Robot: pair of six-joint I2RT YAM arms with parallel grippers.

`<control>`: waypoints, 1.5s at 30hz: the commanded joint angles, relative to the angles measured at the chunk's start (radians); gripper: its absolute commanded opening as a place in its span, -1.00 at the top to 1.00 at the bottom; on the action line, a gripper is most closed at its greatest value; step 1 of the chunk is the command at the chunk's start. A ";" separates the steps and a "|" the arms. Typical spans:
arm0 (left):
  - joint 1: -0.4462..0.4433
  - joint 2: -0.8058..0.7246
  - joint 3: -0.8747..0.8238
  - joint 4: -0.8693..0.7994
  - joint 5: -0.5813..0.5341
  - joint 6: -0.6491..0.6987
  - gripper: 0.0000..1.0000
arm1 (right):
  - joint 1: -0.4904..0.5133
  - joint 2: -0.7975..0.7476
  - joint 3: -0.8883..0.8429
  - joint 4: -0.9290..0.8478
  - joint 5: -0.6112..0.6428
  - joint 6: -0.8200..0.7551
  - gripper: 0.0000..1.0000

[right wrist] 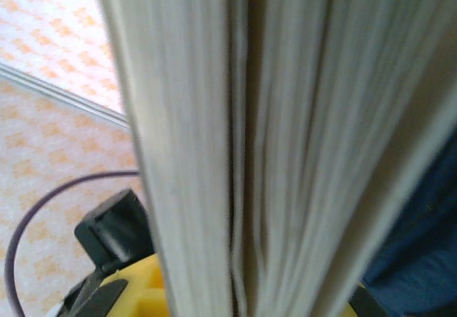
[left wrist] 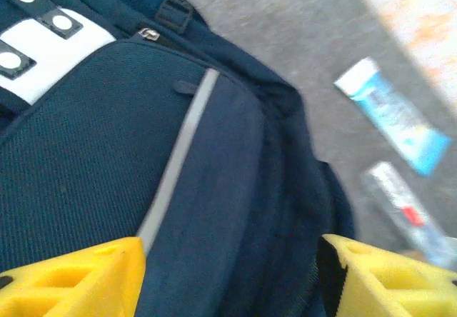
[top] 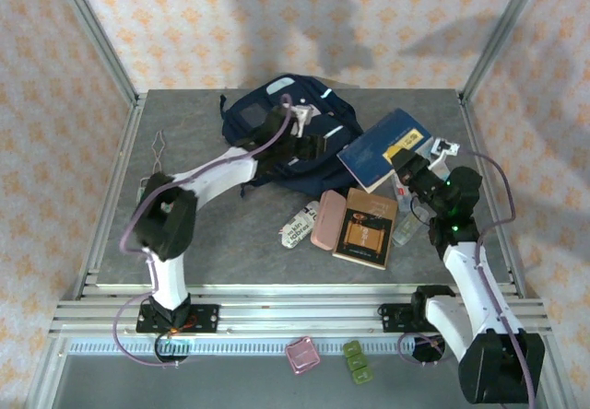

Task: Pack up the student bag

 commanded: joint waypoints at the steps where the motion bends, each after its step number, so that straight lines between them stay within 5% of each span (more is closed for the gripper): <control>1: -0.038 0.122 0.162 -0.193 -0.195 0.164 -0.34 | -0.011 -0.033 0.010 -0.034 -0.011 -0.050 1.00; 8: -0.085 0.331 0.411 -0.318 -0.350 0.265 -0.36 | -0.028 0.006 0.016 -0.017 -0.043 -0.063 1.00; 17: -0.111 0.420 0.438 -0.341 -0.451 0.359 -0.37 | -0.045 0.026 0.023 -0.007 -0.058 -0.063 1.00; 23: -0.111 0.260 0.247 -0.194 -0.204 0.309 -0.40 | -0.048 0.026 0.012 -0.001 -0.054 -0.060 1.00; 26: -0.112 0.245 0.234 -0.205 -0.185 0.313 -0.40 | -0.048 0.030 0.013 0.008 -0.059 -0.055 1.00; 32: -0.115 0.304 0.267 -0.247 -0.268 0.340 -0.40 | -0.048 0.020 0.002 0.015 -0.066 -0.044 1.00; 36: -0.135 0.355 0.294 -0.237 -0.495 0.383 -0.36 | -0.048 -0.002 -0.005 0.004 -0.059 -0.042 1.00; 39: -0.137 0.400 0.323 -0.245 -0.590 0.407 -0.17 | -0.048 -0.009 -0.005 -0.001 -0.060 -0.039 1.00; 43: -0.135 0.428 0.325 -0.240 -0.598 0.435 0.59 | -0.050 -0.017 0.002 -0.012 -0.053 -0.041 1.00; 45: -0.134 0.412 0.309 -0.228 -0.578 0.422 0.80 | -0.051 -0.023 0.002 -0.021 -0.042 -0.043 1.00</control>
